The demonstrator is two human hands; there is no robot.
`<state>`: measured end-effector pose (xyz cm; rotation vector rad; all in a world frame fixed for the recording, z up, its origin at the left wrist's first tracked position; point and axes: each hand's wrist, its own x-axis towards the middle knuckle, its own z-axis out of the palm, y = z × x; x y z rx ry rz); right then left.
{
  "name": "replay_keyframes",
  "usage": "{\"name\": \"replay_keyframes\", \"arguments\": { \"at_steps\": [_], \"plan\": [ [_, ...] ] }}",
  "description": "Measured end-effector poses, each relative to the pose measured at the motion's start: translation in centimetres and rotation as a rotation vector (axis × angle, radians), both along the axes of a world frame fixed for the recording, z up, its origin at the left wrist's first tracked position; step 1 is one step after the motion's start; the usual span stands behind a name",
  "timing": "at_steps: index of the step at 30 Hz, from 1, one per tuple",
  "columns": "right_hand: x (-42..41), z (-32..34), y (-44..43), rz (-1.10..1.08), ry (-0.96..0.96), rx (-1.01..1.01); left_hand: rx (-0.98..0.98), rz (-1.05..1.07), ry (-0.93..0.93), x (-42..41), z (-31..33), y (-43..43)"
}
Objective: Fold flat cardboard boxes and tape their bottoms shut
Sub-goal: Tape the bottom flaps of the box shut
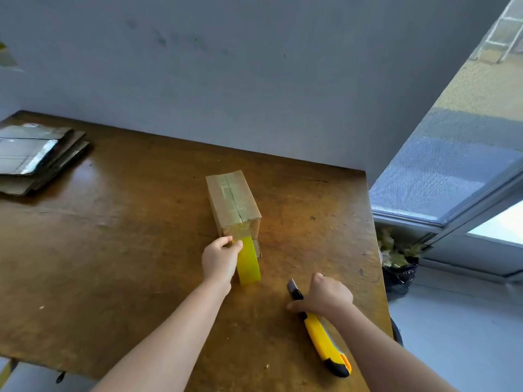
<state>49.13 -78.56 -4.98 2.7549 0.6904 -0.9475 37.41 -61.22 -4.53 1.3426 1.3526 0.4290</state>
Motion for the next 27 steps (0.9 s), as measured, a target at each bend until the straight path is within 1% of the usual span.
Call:
{"name": "replay_keyframes", "arguments": {
  "at_steps": [2, 7, 10, 15, 17, 22, 27],
  "plan": [
    [-0.4, -0.4, -0.8, 0.072, 0.048, -0.08, 0.037, 0.0, 0.007, 0.0, 0.1, 0.1],
    [-0.7, -0.6, -0.3, 0.136, 0.044, -0.008, 0.061, -0.002, -0.026, -0.1, 0.1, 0.3],
    [-0.8, -0.1, 0.7, 0.126, 0.028, 0.168, 0.038, 0.009, -0.034, -0.1, 0.2, 0.4],
    [-1.4, 0.8, 2.6, 0.057, 0.035, 0.591, -0.008, 0.039, -0.067, -0.6, 0.1, 0.8],
    [-1.7, 1.4, 3.5, 0.11, 0.047, 0.681, -0.029, 0.063, -0.079, -0.9, 0.0, 1.0],
    [-2.1, 3.6, 6.7, 0.446, -0.104, 0.609, -0.062, 0.086, -0.058, -1.2, 0.1, 1.3],
    [-2.0, 5.2, 9.3, 0.602, -0.279, 0.464, -0.066, 0.083, -0.053, -1.3, 0.0, 1.3]
  ]
}}
